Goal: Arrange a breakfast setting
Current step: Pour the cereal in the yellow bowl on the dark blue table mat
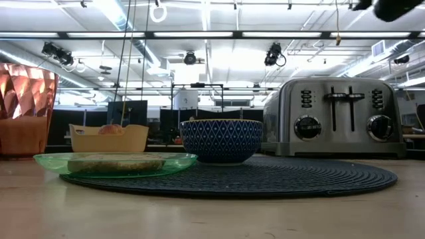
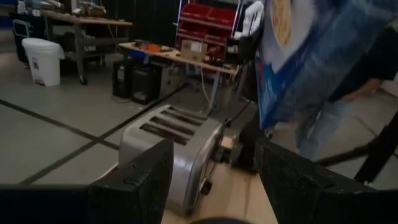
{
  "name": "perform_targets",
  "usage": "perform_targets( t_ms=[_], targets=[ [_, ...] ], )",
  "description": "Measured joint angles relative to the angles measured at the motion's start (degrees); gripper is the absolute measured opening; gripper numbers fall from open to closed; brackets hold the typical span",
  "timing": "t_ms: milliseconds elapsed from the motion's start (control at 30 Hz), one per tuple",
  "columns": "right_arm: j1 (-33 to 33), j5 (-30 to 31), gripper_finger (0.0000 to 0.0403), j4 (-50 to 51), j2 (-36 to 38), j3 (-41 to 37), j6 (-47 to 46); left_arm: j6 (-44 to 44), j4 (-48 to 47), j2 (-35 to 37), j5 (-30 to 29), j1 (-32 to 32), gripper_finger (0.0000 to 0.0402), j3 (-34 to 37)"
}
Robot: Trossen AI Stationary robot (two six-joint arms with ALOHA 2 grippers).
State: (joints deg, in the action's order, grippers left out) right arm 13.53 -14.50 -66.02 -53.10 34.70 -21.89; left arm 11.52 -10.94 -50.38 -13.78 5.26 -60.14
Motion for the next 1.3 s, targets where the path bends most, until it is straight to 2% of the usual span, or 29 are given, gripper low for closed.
perform_targets(
  t_ms=[200,500,833,1000,1200,1300],
  targets=[
    [0.14,-1.7,0.029,11.74,12.59,-4.76,-2.42,2.99,3.74,-5.74,-0.09,0.0,0.0231,0.0],
    [0.16,-4.68,0.029,38.31,29.91,-5.4,-2.47,7.4,3.66,-14.27,-0.85,-0.42,0.0231,0.02],
    [0.14,-5.14,0.0289,54.09,43.19,-5.38,-1.92,11.44,4.01,-18.33,-3.17,-2.13,0.0231,0.0],
    [0.14,-4.89,0.0289,56.96,45.61,-6.05,-0.48,12.93,5.91,-20.38,-4.63,-4.26,0.0231,-0.01],
    [0.14,-4.22,0.0289,46.23,46.11,-14.45,-3.25,13.48,11.52,-24.11,-6.13,-7.05,0.0231,-0.04],
    [0.14,-4.25,0.0289,42.45,46.96,-18.16,-4.22,14.28,11.08,-25.21,-6.53,-8.66,0.0231,-0.04]
  ],
)
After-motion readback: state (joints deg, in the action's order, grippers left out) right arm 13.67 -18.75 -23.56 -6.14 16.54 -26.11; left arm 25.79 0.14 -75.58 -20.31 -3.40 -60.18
